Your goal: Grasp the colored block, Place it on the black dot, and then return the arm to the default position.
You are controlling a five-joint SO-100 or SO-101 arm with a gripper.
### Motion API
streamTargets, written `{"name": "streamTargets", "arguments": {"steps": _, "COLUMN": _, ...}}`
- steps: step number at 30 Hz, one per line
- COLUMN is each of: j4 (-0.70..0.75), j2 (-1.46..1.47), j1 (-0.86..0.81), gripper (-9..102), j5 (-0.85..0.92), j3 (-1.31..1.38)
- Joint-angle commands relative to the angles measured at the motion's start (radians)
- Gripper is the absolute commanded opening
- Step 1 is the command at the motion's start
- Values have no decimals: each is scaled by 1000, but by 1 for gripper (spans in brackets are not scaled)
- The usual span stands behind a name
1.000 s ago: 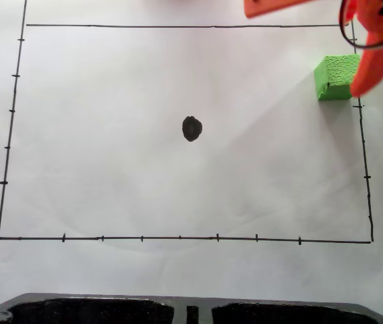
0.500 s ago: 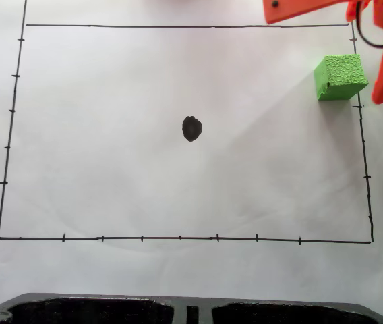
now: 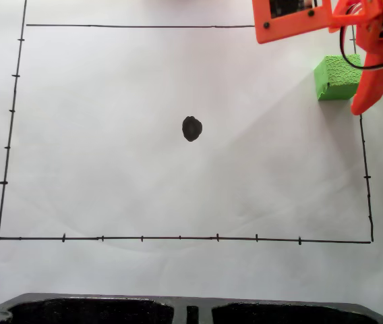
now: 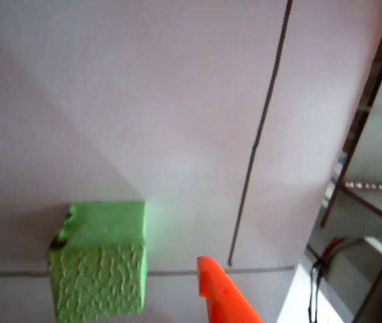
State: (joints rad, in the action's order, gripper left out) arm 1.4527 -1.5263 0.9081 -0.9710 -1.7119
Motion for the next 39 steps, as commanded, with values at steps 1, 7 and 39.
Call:
{"name": "streamTargets", "arguments": {"steps": 1, "j4": -14, "j2": 0, "j1": -12, "gripper": 48, "j5": 21, "j3": 37}}
{"name": "streamTargets", "arguments": {"steps": 7, "j4": -31, "j2": 38, "j1": -25, "gripper": 48, "j5": 54, "j3": 49}}
{"name": "streamTargets", "arguments": {"steps": 39, "j4": -71, "j2": 158, "j1": 9, "gripper": 33, "j5": 101, "j3": 120}}
